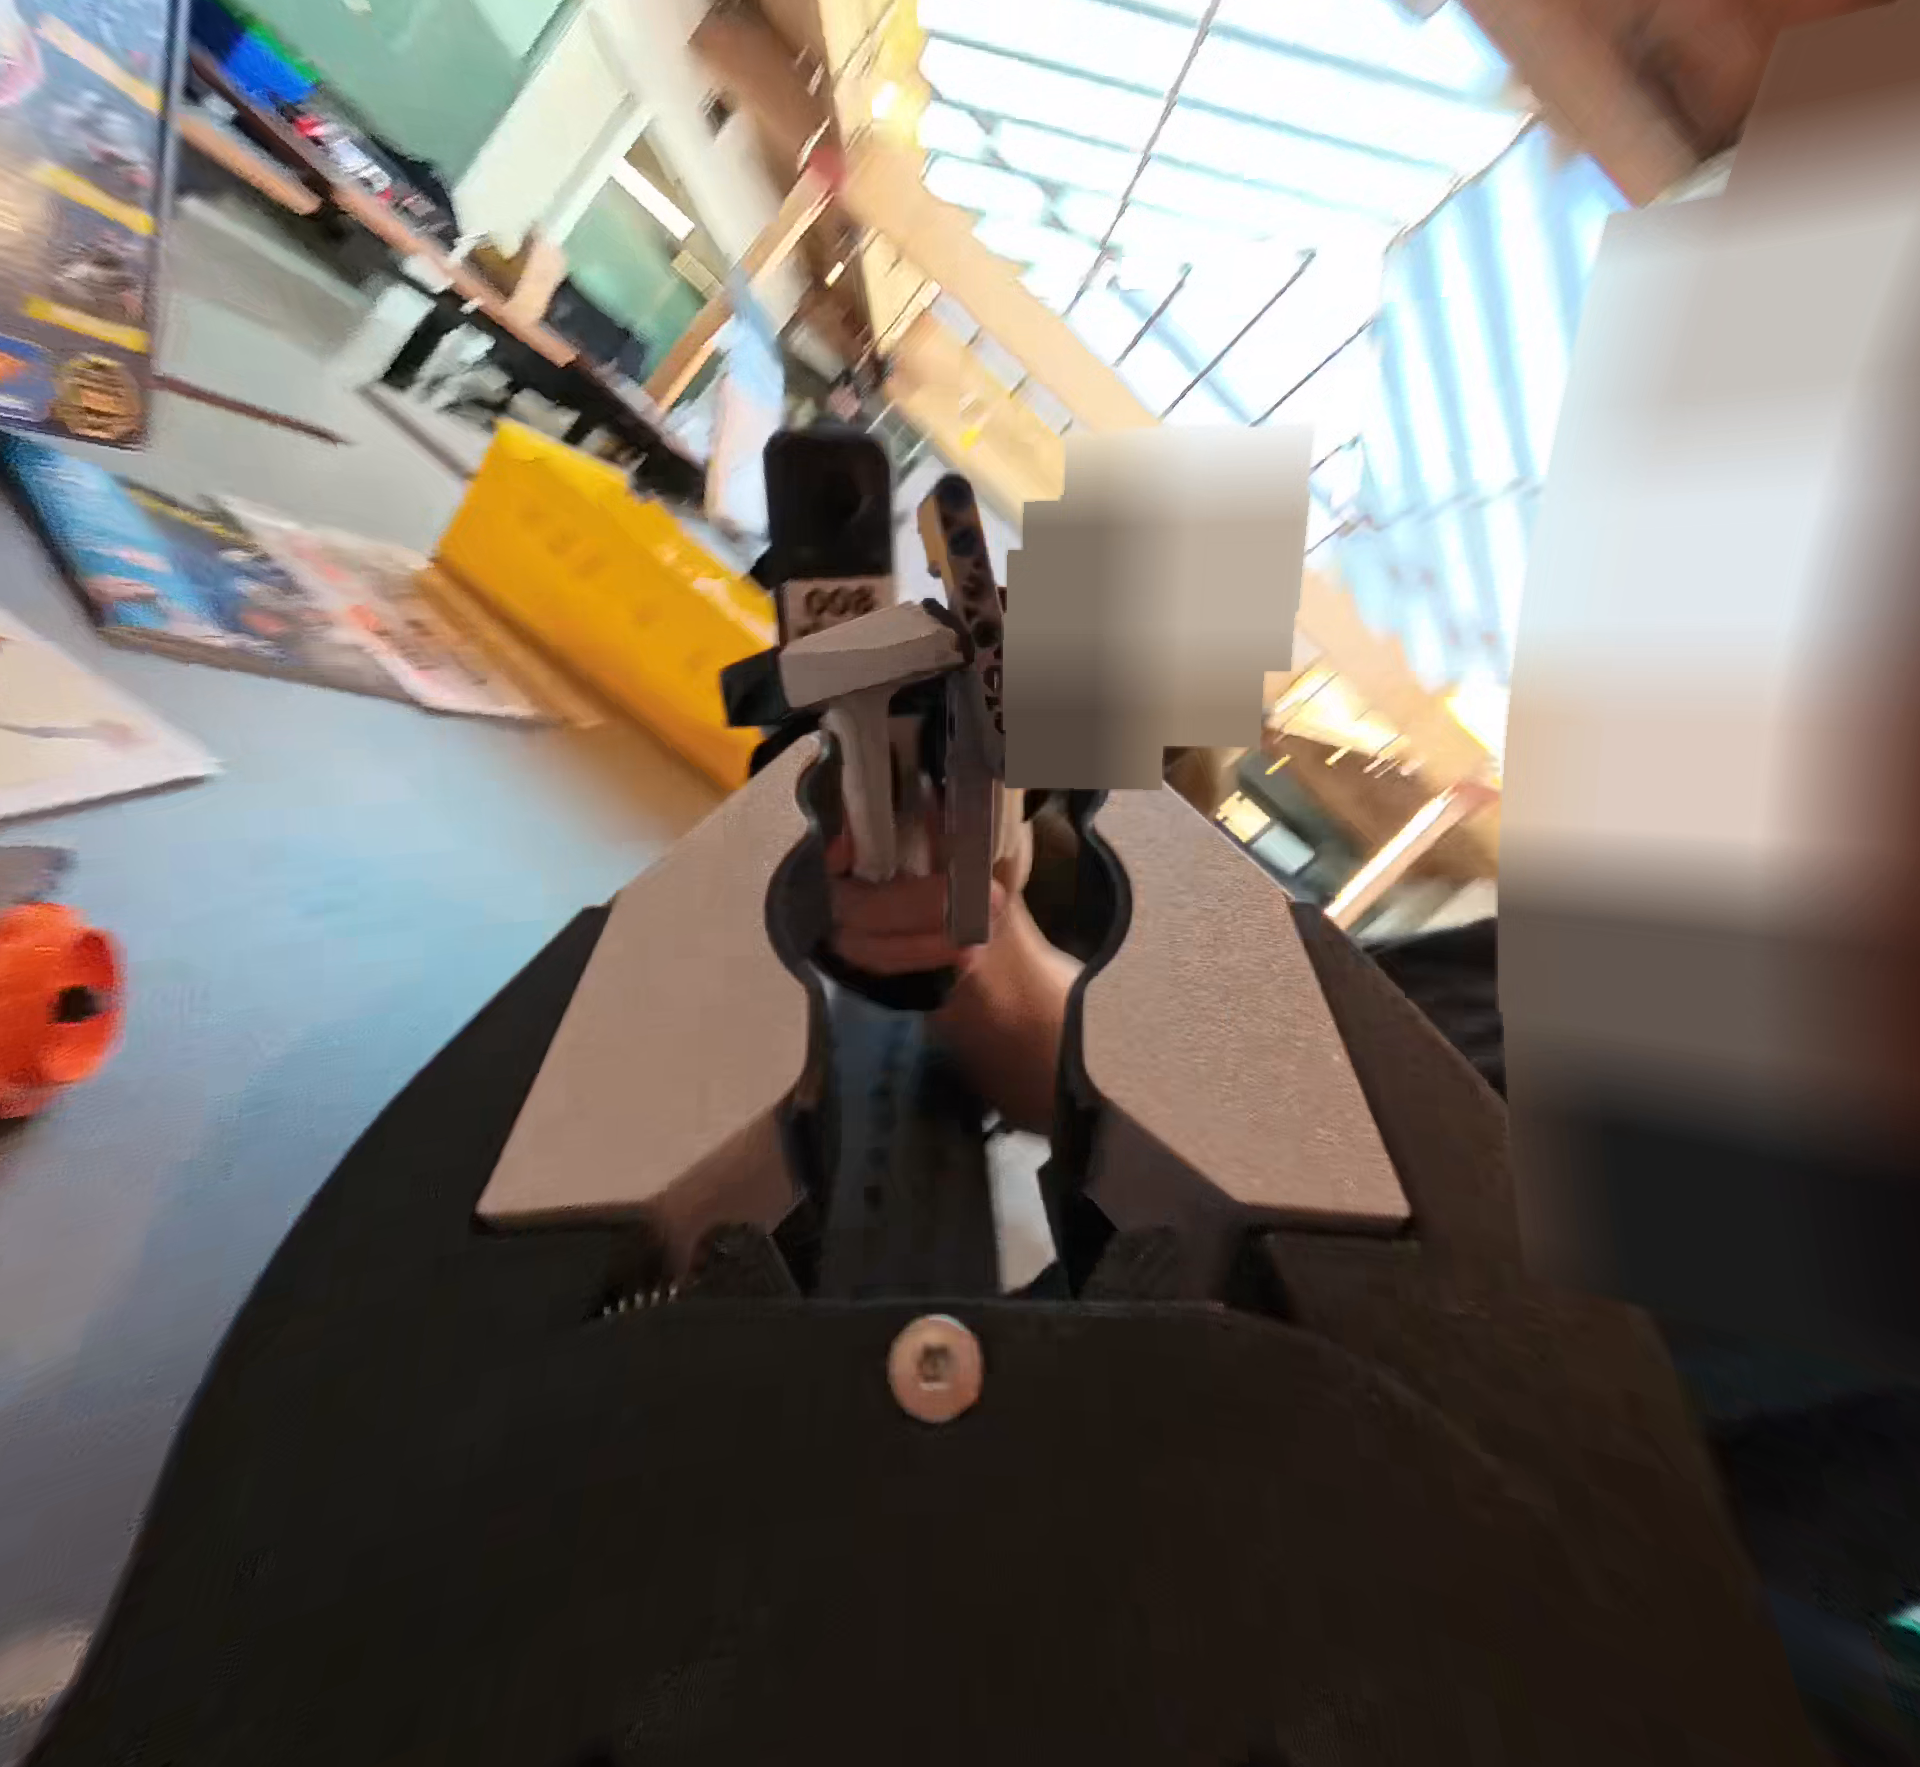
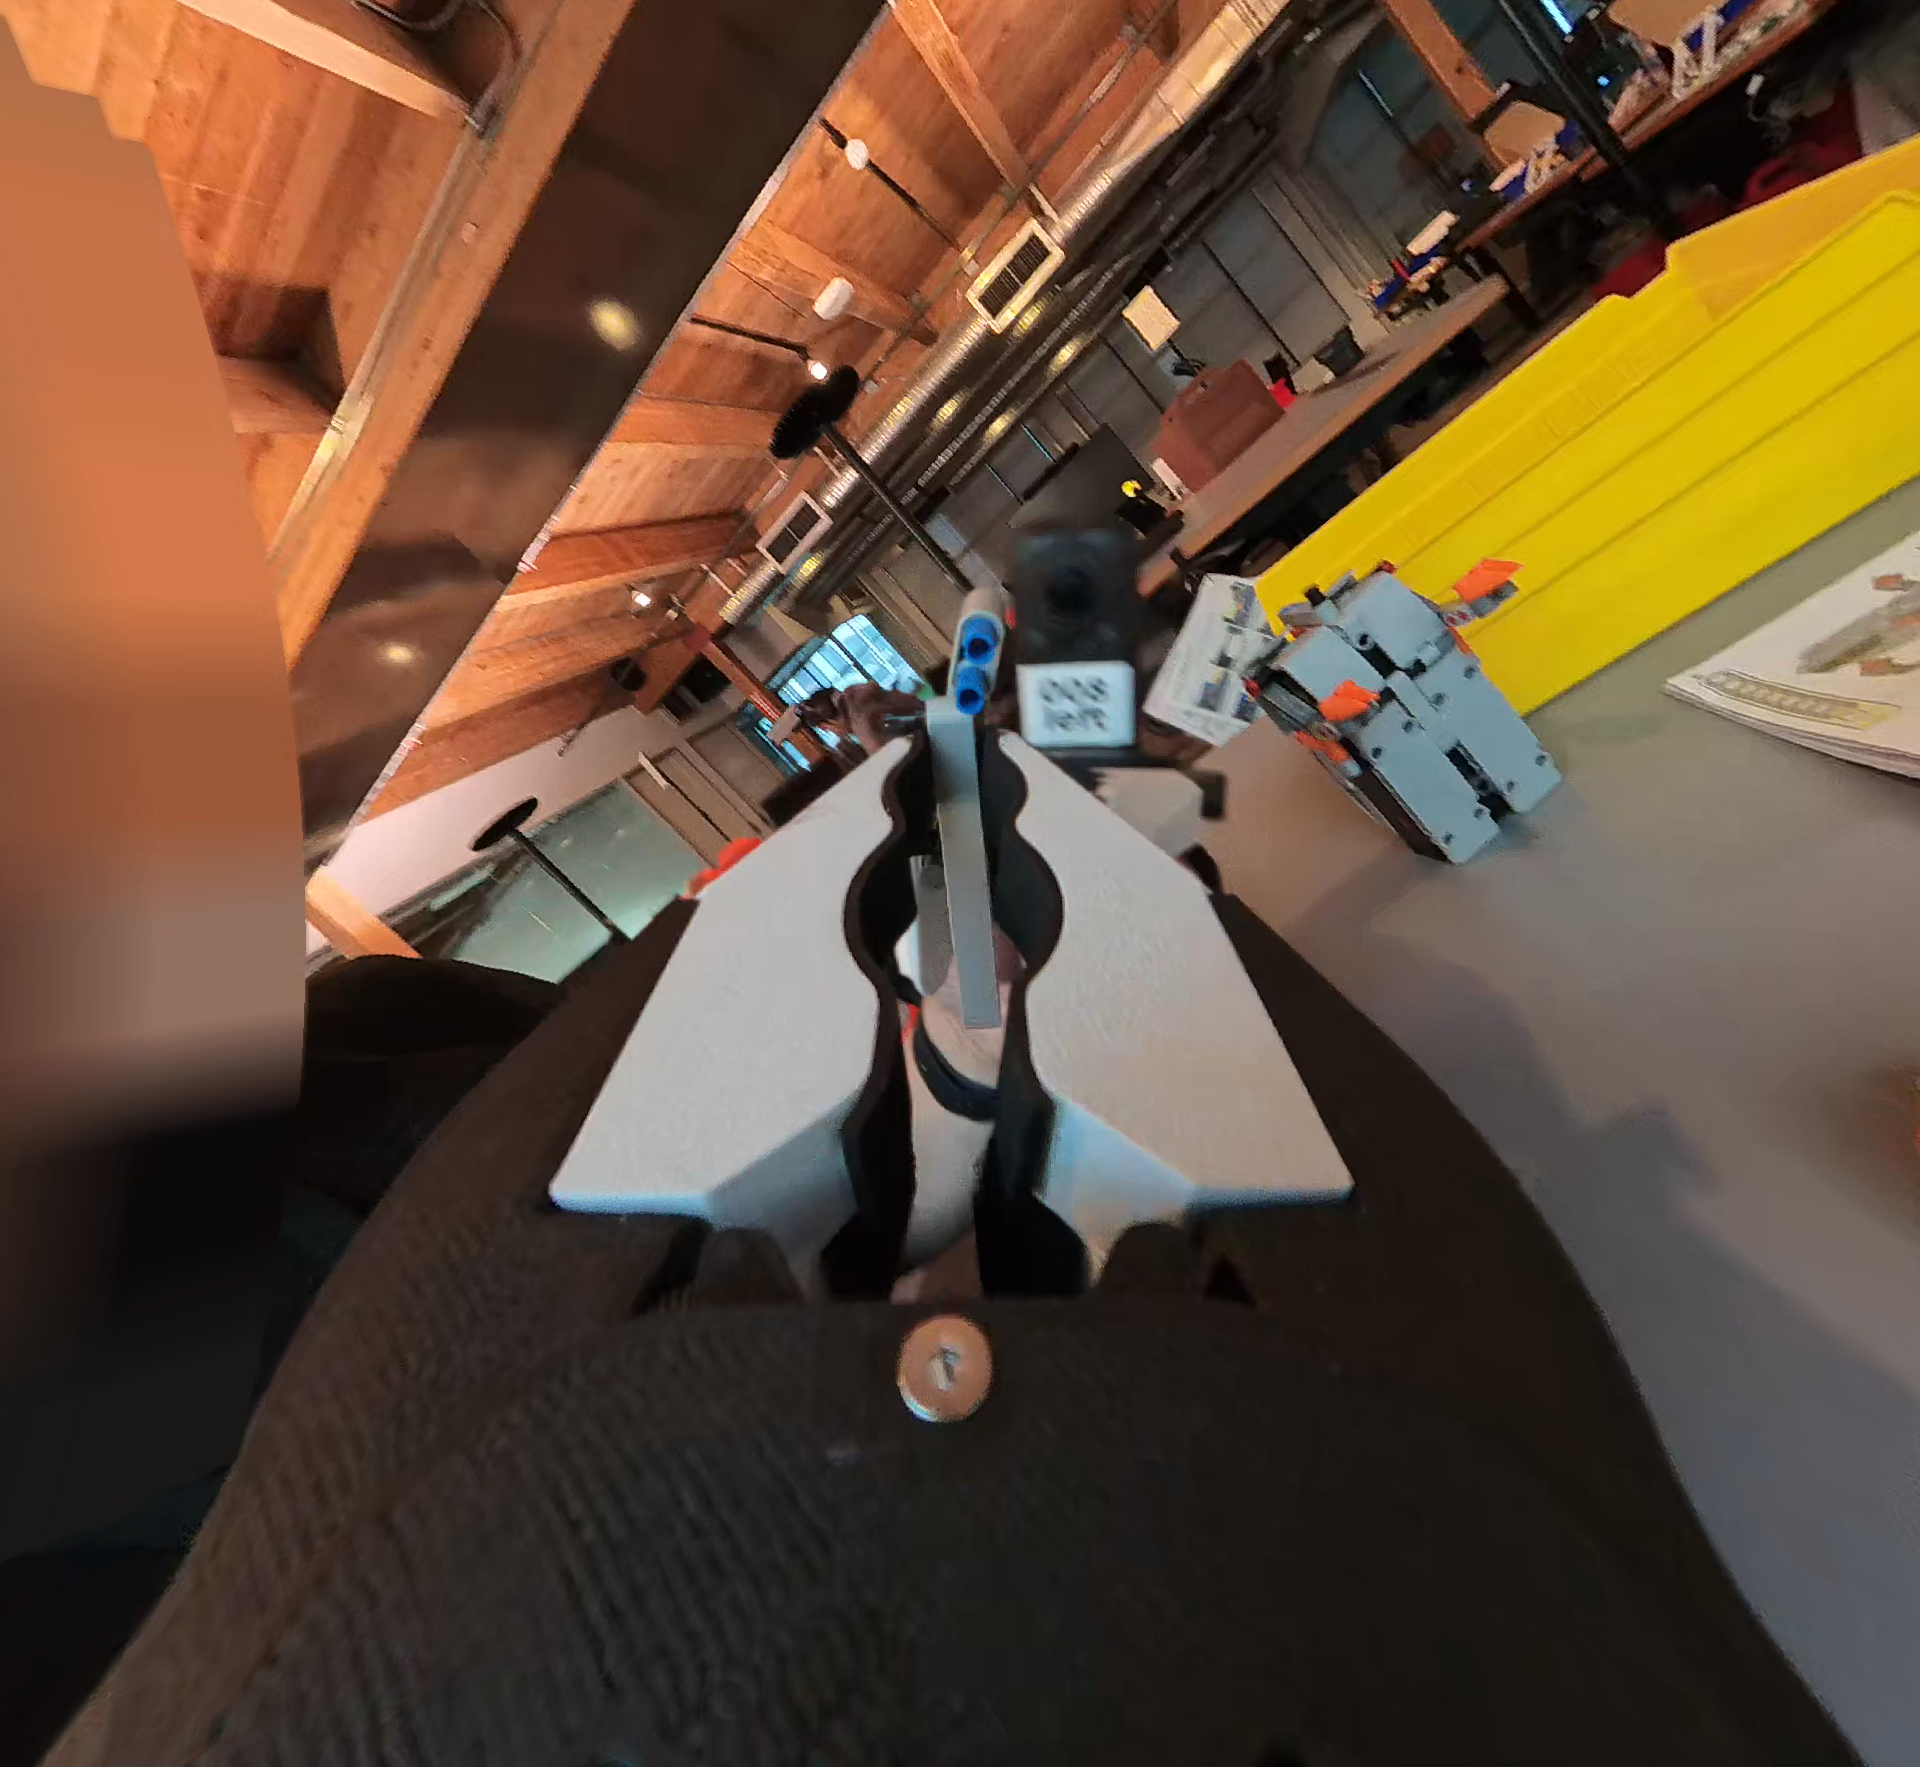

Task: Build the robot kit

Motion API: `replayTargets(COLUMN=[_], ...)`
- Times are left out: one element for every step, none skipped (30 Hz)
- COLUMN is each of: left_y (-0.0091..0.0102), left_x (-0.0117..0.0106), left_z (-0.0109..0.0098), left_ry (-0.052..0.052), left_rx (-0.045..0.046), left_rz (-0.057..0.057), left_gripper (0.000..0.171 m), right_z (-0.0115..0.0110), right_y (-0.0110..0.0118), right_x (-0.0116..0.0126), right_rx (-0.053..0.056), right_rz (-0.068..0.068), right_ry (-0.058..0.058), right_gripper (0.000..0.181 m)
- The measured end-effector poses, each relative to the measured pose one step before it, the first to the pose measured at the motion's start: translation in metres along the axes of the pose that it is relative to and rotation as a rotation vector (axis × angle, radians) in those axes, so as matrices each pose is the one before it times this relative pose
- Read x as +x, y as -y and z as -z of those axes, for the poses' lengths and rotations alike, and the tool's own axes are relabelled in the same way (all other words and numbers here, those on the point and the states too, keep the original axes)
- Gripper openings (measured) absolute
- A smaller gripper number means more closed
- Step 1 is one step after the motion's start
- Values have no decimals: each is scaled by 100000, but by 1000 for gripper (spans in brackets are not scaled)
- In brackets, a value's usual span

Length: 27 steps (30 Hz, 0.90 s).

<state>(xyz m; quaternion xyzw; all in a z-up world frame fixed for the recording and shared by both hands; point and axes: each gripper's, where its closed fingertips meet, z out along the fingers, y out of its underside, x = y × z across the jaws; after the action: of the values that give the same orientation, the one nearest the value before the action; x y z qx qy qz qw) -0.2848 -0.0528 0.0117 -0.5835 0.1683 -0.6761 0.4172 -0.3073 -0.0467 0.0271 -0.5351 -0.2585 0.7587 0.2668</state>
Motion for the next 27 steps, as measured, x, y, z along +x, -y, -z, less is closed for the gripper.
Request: replayTargets(left_y=[-484,-397,-248,-94,-25,40,149,136,26,6,31,-30,-100,-89,-49,-35,-10,4,36,120,207,250,210,116,22,-25,-44], left_x=[-98,-5,-129,-263,-79,99,241,269,289,345,328,257,72,-87,-174,-227,-216,-187,-150,-76,-83,-170,-265,-309,-184,10,101], left_z=[-380,-345,-249,-146,-78,-37,17,15,11,10,13,-14,-22,23,69,119,142,173,195,264,313,352,334,234,106,-22,-114], left_ry=[3626,2110,2219,2336,626,-1327,-2942,-3814,-4256,-4459,-4030,-3048,-1314,277,1473,2454,2882,2713,2414,1820,1617,1609,1807,1738,768,-497,-1164], left_rx=[-6373,-5249,-3455,-1566,-425,669,2089,2306,1656,1433,1440,923,96,-161,-310,-459,-390,-139,148,751,1165,1111,542,-359,-1048,-1294,-1179], left_rz=[-5807,-4952,-4329,-2916,-787,1317,2964,3909,4176,4277,4153,3496,2157,603,-537,-1629,-2017,-1628,-1567,-1745,-1014,-464,-497,-425,24,586,1107], left_gripper=[37,25,14,14,14,14,14,14,14,14,14,14,14,14,14,14,14,14,15,19,22,25,26,25,21,18,14], right_z=[-52,-51,19,103,85,72,62,-2,-51,-43,4,26,17,44,23,17,12,-10,22,55,57,50,26,-18,-67,-81,-71], right_y=[-325,-239,-73,64,-12,54,130,42,-82,-43,15,-72,-125,-76,-48,-61,-33,-22,50,65,26,-6,-1,-64,-149,-128,-91], right_x=[368,321,223,191,26,-78,-181,-207,-243,-210,-291,-178,10,84,100,200,171,238,209,213,216,182,117,73,41,32,-82], right_rx=[-2118,-1444,-480,223,-605,-114,562,218,-259,119,567,-96,-461,-256,-297,-484,-194,167,713,761,266,-108,-84,-459,-902,-640,-449], right_rz=[1605,2153,1799,1393,885,100,-34,-90,-400,-1721,-2475,-2759,-1709,-730,-169,-403,-887,-1503,-1667,-1555,-1581,-1305,-995,-717,-177,477,876], right_ry=[-2693,-2572,-1909,-1467,-137,593,1352,1836,2584,2952,3877,3231,1620,387,-204,-988,-741,-1089,-817,-664,-632,-455,-261,-167,-255,-448,174], right_gripper=[6,7,6,6,6,7,7,7,8,8,8,8,8,8,8,8,7,7,7,7,7,7,7,7,7,7,7])
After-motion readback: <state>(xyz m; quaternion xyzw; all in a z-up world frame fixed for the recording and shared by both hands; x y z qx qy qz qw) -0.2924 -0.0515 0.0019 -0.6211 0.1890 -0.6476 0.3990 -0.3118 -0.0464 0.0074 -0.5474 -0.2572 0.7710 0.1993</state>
